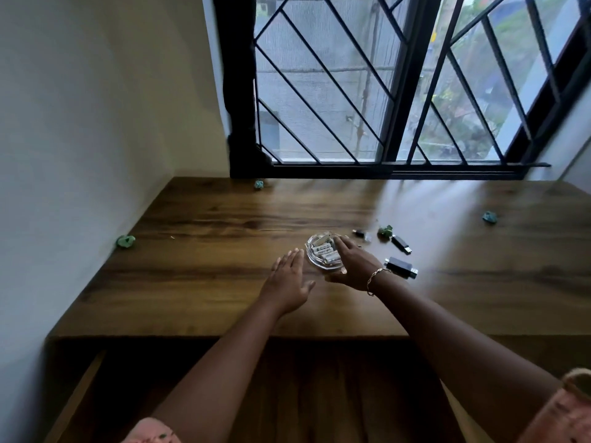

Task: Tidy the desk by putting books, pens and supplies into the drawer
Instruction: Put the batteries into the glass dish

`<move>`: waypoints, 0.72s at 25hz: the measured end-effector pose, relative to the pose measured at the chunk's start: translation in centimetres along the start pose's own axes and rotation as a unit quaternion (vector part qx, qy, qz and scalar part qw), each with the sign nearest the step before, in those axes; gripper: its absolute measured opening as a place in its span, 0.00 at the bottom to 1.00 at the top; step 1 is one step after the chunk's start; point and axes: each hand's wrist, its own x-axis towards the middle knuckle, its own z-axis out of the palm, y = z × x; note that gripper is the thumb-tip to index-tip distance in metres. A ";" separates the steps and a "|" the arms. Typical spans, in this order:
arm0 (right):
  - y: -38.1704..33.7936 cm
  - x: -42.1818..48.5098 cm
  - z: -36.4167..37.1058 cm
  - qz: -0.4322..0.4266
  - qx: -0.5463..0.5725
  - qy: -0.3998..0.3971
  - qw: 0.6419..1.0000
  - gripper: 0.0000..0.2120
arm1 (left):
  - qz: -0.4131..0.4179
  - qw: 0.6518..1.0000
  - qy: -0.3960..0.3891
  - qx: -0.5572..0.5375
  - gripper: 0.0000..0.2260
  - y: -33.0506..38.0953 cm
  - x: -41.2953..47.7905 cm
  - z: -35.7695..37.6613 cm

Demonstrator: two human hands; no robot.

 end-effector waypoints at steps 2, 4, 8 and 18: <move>-0.3 1.3 0.0 0.001 -0.010 -0.030 1.000 0.51 | 0.001 1.000 -0.005 0.003 0.30 -0.1 0.6 -0.2; 0.0 3.2 0.3 0.004 -0.024 -0.047 0.999 0.55 | -0.011 1.000 -0.008 0.006 0.29 0.0 2.0 0.1; 0.6 6.2 0.4 0.017 -0.032 -0.089 0.995 0.59 | -0.027 0.999 -0.024 -0.018 0.29 -0.5 3.9 0.6; 0.7 5.7 1.1 0.020 -0.003 -0.023 1.000 0.47 | -0.139 0.902 0.009 -0.410 0.26 1.5 4.0 -1.0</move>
